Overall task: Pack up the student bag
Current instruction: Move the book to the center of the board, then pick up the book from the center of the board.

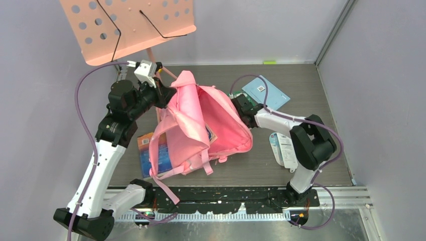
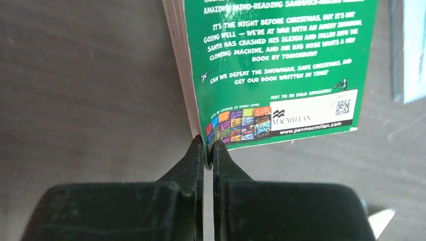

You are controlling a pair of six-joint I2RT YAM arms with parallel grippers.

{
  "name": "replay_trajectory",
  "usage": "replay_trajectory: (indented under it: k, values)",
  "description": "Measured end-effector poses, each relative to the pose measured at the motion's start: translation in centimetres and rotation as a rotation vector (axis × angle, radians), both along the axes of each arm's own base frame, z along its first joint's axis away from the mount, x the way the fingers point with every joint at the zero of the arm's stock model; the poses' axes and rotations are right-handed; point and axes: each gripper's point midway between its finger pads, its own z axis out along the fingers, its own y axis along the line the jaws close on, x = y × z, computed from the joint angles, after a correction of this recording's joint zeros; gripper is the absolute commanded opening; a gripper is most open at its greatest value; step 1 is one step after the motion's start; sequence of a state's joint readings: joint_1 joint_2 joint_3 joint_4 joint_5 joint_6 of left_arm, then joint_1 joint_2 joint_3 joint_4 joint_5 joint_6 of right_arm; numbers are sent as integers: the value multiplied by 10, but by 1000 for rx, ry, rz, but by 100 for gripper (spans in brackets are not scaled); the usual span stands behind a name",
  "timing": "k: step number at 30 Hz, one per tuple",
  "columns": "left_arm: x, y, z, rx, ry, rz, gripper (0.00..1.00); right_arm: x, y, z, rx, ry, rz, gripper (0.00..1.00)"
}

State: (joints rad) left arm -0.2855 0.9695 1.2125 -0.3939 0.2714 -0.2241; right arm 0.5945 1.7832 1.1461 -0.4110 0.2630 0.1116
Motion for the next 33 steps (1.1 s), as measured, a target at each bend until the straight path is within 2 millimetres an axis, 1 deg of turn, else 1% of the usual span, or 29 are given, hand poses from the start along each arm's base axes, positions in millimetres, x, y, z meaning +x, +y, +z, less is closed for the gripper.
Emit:
replay_trajectory:
  k: [5, 8, 9, 10, 11, 12, 13, 14, 15, 16, 17, 18, 19, 21, 24, 30, 33]
  values:
    - [-1, -1, 1, -4, 1, -5, 0, -57, -12, 0, 24, 81, -95, 1]
    - [-1, -2, 0, -5, 1, -10, 0, -90, -18, 7, 36, 118, -129, 1]
    - [-1, -2, 1, -5, 1, -10, 0, -95, -19, 11, 40, 122, -136, 9]
    - [-2, -2, 0, -5, 1, -12, 0, -98, -20, 15, 43, 122, -140, 14]
    - [-2, -2, 0, -5, 1, -13, 0, -100, -20, 19, 48, 116, -147, 26]
    - [-2, -2, 0, -5, 2, -13, 0, -101, -21, 22, 49, 109, -152, 31]
    - [-2, -2, 0, -5, 2, -13, 0, -101, -22, 25, 46, 105, -158, 42]
    - [-2, -2, 0, -5, 2, -12, 0, -100, -23, 26, 37, 103, -158, 47]
    - [-1, -1, 0, -5, 1, -10, 0, -98, -23, 28, 28, 98, -158, 55]
    - [-1, -1, 0, -5, 2, -8, 0, -95, -23, 29, 17, 91, -160, 58]
    - [-1, 0, 0, -5, 2, -7, 0, -91, -22, 30, 8, 83, -160, 64]
    - [-1, 0, 0, -5, 2, -6, 0, -86, -21, 31, -1, 75, -158, 67]
    - [-1, 0, 0, -5, 2, -6, 0, -80, -18, 31, -10, 69, -153, 72]
    - [0, 0, 0, -5, 2, -4, 0, -72, -14, 30, -17, 57, -148, 77]
    - [1, 3, 0, -4, 2, 5, 0, -62, -9, 25, -21, 45, -133, 82]
    - [2, 4, -3, -1, 8, 13, 0, -48, -7, 10, -69, 26, -102, 84]
    - [4, 6, -6, 3, 17, 24, 0, -39, -3, -2, -95, 26, -87, 85]
